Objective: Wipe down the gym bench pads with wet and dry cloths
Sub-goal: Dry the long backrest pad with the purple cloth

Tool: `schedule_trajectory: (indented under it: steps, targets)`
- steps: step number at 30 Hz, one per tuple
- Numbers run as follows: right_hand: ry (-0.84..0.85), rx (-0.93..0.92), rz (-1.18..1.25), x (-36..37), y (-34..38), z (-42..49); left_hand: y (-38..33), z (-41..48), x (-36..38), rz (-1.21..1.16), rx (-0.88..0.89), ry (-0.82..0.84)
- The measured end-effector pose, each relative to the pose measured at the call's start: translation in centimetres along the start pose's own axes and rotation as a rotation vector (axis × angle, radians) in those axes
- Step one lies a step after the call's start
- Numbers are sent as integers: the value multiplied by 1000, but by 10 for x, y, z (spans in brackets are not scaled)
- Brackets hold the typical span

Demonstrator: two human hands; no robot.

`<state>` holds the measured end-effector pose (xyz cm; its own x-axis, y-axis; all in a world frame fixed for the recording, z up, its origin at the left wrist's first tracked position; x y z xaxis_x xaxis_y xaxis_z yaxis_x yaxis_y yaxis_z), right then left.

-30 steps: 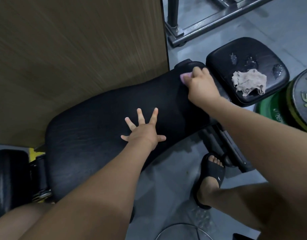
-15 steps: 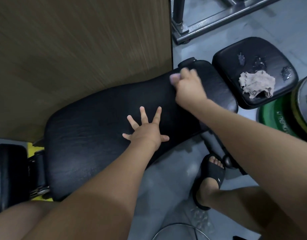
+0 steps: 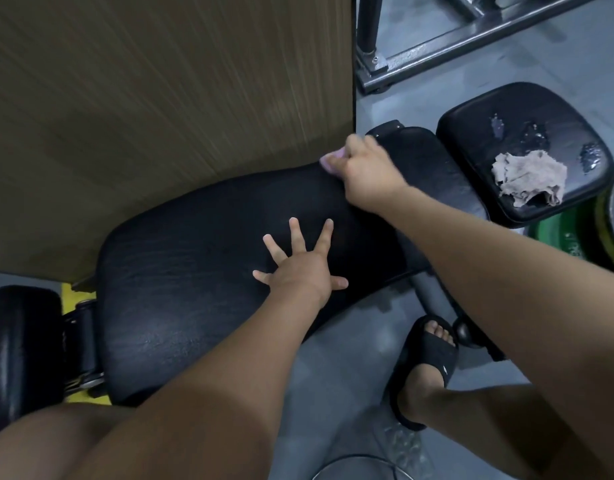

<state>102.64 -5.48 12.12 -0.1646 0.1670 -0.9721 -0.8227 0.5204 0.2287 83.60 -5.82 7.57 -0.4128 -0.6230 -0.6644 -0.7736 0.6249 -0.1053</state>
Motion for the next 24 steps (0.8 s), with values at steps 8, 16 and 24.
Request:
schedule_trajectory:
  steps: [8,16,24]
  targets:
    - [-7,-126,21,-1,13,-5,-1,-1,-2,-8,1,15]
    - [-82,312,-63,-25,-126,-7,0,-1,-2,1,3,9]
    - [-141,74,-61,-13,-81,-60,0,2,-1,-10,5,23]
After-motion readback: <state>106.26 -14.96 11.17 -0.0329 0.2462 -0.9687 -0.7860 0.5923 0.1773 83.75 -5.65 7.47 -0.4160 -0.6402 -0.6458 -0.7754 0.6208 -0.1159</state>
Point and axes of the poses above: each hand's wrist, its own z-axis towards the middle knuckle, its own x-axis out of the palm, y = z × x, the point moved 10 cm from there along z, towards the middle knuckle, and after that the axes turned 2 degrees about x, right-handed, at the moved point
